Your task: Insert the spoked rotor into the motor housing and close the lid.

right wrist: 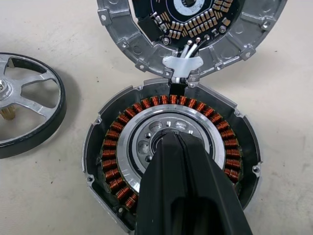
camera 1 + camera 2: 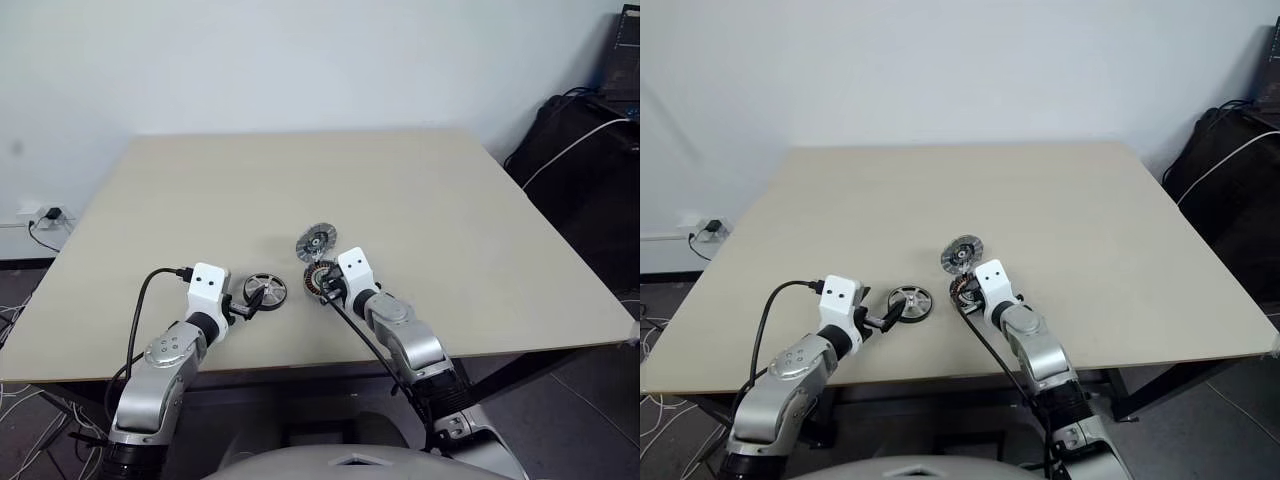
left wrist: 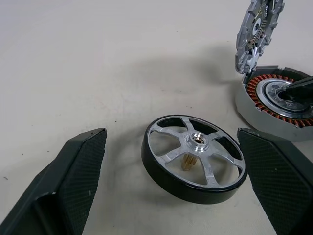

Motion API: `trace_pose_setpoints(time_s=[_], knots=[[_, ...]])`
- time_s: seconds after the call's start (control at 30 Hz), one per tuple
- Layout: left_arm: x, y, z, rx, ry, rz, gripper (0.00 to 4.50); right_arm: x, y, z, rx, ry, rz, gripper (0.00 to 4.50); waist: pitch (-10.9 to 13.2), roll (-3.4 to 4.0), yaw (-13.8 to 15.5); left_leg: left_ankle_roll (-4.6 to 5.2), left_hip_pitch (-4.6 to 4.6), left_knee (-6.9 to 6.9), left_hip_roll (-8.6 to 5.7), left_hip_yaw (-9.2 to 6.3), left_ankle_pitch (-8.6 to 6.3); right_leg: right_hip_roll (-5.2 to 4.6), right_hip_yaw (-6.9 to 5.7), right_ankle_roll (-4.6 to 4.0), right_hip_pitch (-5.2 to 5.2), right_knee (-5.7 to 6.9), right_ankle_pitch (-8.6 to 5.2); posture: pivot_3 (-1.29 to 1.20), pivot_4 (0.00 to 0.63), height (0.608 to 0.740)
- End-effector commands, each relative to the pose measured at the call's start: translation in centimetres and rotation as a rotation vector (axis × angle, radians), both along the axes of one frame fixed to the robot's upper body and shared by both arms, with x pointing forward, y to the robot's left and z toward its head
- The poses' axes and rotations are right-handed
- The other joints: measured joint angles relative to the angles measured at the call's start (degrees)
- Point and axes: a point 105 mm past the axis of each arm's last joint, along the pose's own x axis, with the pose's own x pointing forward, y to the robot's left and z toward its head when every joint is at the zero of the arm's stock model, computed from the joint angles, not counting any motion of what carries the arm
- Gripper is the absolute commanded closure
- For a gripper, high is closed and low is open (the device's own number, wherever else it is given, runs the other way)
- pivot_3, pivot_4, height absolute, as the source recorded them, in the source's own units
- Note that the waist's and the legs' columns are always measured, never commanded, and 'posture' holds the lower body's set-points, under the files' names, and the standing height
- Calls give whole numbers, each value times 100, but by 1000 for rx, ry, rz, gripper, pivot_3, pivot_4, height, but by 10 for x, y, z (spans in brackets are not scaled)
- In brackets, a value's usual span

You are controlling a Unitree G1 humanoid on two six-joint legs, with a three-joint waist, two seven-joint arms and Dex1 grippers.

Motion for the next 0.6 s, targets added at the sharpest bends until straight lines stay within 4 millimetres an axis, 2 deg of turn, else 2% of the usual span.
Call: trace_pose_setpoints(time_s=[0.03,0.17,0.27,0.33,0.4,0.47,0.6], knots=[[6,-6,18,-6,-67,-28,0,12,8,41,77,-141,7,4487,2,1,-3,0,-1,0,0,0,0,2,1,0,-2,0,0,0,0,740],[7,-7,18,-7,-67,-34,0,17,14,61,125,-206,5,4487,3,3,-14,-3,-6,-2,4,-1,1,5,1,3,-9,1,3,0,0,740],[7,-8,18,-7,-66,-35,0,18,14,54,116,-179,-3,4487,3,3,-8,-4,-5,-3,4,-3,1,10,-1,3,-8,1,3,0,0,740],[7,-8,18,-7,-66,-35,0,16,13,42,94,-144,-3,4487,4,3,1,-2,-7,-3,1,-3,0,9,-2,2,-8,0,2,0,0,740],[7,-7,18,-8,-65,-31,0,8,7,14,36,-51,-5,4487,4,2,-3,-1,-7,-3,0,-3,-1,8,-1,0,-8,-2,1,0,0,740],[6,-6,18,-8,-65,-26,0,1,1,-5,-1,36,-14,4487,4,2,-1,0,-6,-3,0,-3,-1,5,-1,-3,-6,-4,-1,0,0,740],[5,-5,17,-8,-64,-19,0,-11,-4,-19,-68,109,31,4487,-4,6,-8,-1,-1,-4,2,-4,0,-13,-1,-4,-2,-2,-1,0,0,740]])
